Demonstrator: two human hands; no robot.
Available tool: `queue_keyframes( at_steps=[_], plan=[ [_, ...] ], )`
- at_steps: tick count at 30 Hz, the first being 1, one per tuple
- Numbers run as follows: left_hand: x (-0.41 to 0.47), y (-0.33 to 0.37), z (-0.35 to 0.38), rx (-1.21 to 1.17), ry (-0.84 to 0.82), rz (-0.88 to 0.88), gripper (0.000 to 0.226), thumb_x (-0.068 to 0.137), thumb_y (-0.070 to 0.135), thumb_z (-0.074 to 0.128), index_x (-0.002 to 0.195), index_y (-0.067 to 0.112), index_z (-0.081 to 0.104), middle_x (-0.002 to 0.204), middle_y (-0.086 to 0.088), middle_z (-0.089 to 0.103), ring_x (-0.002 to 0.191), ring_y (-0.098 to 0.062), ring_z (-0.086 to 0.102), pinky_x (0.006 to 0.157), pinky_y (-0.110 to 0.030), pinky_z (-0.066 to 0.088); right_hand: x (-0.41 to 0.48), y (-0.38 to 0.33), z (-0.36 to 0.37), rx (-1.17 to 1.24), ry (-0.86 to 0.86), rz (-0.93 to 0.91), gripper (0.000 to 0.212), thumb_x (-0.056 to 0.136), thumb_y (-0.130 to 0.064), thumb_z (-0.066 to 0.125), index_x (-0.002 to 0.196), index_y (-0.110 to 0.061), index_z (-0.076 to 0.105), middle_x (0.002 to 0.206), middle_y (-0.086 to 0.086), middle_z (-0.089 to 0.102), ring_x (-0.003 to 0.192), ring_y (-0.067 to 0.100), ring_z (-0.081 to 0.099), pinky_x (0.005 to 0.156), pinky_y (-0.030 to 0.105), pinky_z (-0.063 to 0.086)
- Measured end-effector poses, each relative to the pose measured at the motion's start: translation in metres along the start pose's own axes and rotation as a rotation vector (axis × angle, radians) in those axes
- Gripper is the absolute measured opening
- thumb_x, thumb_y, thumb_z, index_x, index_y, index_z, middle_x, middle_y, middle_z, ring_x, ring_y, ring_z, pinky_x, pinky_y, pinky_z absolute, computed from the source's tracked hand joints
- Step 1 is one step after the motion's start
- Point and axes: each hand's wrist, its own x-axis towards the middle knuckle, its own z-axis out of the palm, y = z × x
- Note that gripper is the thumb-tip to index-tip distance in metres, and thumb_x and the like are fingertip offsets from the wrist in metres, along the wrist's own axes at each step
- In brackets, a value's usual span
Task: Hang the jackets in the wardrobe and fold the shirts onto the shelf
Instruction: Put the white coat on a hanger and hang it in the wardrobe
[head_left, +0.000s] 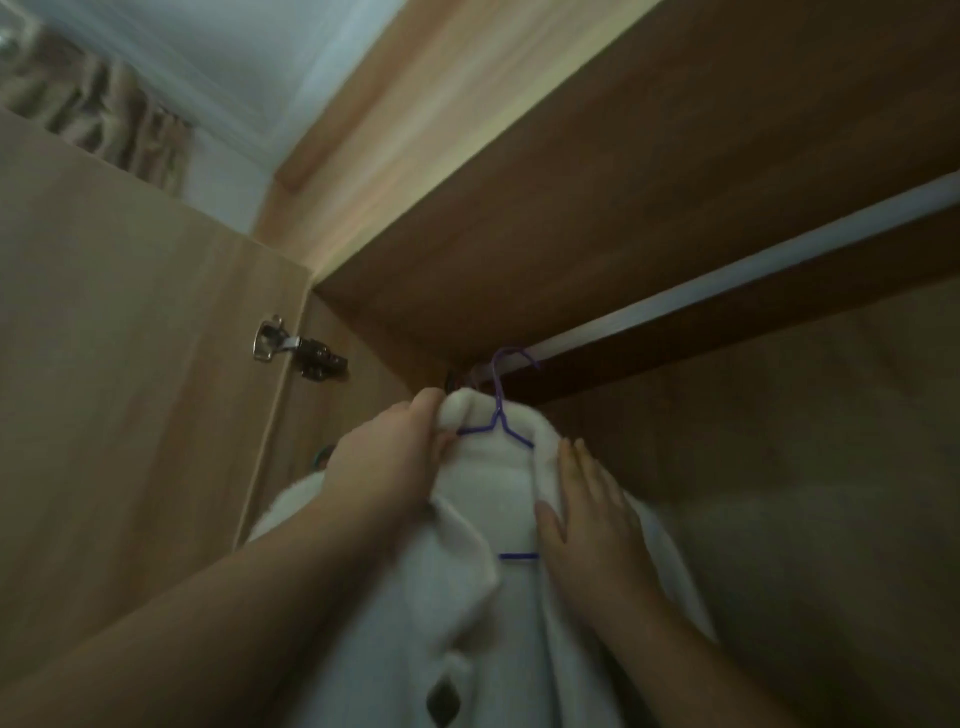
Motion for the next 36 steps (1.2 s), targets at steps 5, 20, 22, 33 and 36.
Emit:
queue_keyframes(
  at_steps=[5, 20, 22, 33, 36],
  plan=[
    [0.041, -0.01, 0.015, 0.052, 0.041, 0.006, 0.021, 0.098, 0.049, 0.045, 0.107, 0.03, 0.042, 0.095, 0.001, 0.06, 0.091, -0.029, 0.061, 0.066, -0.036, 0.041, 0.03, 0.0, 0.031, -0.046, -0.037, -0.008, 0.081, 0.083, -0.056, 0.009, 0.158, -0.026, -0.004, 0.166, -0.004, -0.006, 0.152, 0.015, -0.003, 0.123, 0.04, 0.012],
    [0.095, 0.004, 0.061, 0.014, 0.059, 0.051, 0.019, 0.1, 0.041, 0.043, 0.102, 0.022, 0.043, 0.091, -0.004, 0.057, 0.089, -0.034, 0.061, 0.064, -0.037, 0.038, 0.089, 0.033, 0.053, -0.093, -0.093, 0.057, 0.075, 0.098, -0.029, 0.042, 0.158, -0.022, -0.003, 0.166, -0.002, -0.005, 0.152, 0.017, 0.001, 0.122, 0.044, 0.012],
    [0.093, 0.011, 0.069, 0.008, 0.036, 0.044, 0.019, 0.1, 0.041, 0.043, 0.104, 0.022, 0.044, 0.091, -0.004, 0.057, 0.09, -0.034, 0.062, 0.065, -0.037, 0.038, 0.082, 0.042, 0.053, -0.103, -0.105, 0.069, 0.074, 0.099, -0.027, 0.04, 0.158, -0.021, -0.003, 0.166, -0.002, -0.006, 0.152, 0.015, 0.0, 0.122, 0.043, 0.014],
    [0.018, 0.045, 0.066, 0.102, -0.005, 0.131, 0.049, 0.096, 0.042, 0.04, 0.145, 0.032, 0.041, 0.152, -0.006, 0.042, 0.135, -0.031, 0.04, 0.108, -0.047, 0.033, 0.003, 0.077, 0.023, -0.081, -0.082, 0.006, 0.072, 0.086, -0.033, 0.027, 0.155, -0.012, 0.027, 0.161, 0.009, 0.028, 0.148, 0.024, 0.028, 0.122, 0.037, 0.02],
    [-0.035, 0.052, 0.058, 0.087, -0.111, 0.234, 0.056, 0.089, 0.045, 0.033, 0.141, 0.034, 0.049, 0.16, -0.004, 0.031, 0.147, -0.028, 0.025, 0.119, -0.049, 0.016, -0.038, 0.08, 0.015, -0.084, -0.16, 0.006, 0.07, 0.085, -0.029, 0.036, 0.152, -0.01, 0.033, 0.16, 0.01, 0.03, 0.146, 0.024, 0.03, 0.117, 0.024, 0.012]
  ],
)
